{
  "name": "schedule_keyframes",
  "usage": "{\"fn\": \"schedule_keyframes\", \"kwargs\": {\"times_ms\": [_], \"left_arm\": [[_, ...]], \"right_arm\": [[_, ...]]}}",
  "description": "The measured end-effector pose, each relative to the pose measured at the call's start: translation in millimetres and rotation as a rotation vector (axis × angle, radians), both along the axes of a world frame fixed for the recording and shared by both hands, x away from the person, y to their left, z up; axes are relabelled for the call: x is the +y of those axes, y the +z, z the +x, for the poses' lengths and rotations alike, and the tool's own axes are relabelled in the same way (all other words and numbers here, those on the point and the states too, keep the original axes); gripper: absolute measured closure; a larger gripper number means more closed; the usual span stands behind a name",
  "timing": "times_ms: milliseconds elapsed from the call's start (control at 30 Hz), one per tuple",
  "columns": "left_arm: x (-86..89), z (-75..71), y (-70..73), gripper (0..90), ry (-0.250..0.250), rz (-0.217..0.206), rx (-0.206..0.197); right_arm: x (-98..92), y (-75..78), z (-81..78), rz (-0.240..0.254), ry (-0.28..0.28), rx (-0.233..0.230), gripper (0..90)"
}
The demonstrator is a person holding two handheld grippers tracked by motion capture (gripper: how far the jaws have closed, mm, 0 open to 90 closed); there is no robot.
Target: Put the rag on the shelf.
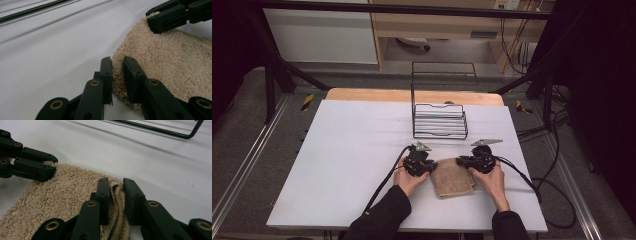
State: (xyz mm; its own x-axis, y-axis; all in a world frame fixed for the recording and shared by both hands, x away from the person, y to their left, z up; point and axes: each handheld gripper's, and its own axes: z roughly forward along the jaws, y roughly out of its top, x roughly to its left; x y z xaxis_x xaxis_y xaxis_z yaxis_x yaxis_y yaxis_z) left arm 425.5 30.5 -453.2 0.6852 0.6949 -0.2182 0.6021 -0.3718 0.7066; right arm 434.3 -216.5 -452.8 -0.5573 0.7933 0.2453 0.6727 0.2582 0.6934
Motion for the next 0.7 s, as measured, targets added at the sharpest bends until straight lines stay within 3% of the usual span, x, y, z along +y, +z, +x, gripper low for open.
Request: {"fn": "schedule_keyframes", "kwargs": {"times_ms": [133, 300, 700], "left_arm": [[2.6, 1.3, -0.1, 80.8, -0.007, -0.018, 0.014], [3.4, 0.1, 1.8, 82.8, -0.011, -0.031, 0.008], [8.8, -9.3, 20.7, 83.7, -0.021, -0.114, -0.046]], "right_arm": [[-0.4, 1.7, 0.2, 0.017, -0.006, 0.022, 81.8], [-1.2, 3.7, -1.5, 0.019, -0.006, 0.016, 82.5], [-10.9, 25.0, -16.9, 0.099, -0.011, -0.061, 82.7]]}}
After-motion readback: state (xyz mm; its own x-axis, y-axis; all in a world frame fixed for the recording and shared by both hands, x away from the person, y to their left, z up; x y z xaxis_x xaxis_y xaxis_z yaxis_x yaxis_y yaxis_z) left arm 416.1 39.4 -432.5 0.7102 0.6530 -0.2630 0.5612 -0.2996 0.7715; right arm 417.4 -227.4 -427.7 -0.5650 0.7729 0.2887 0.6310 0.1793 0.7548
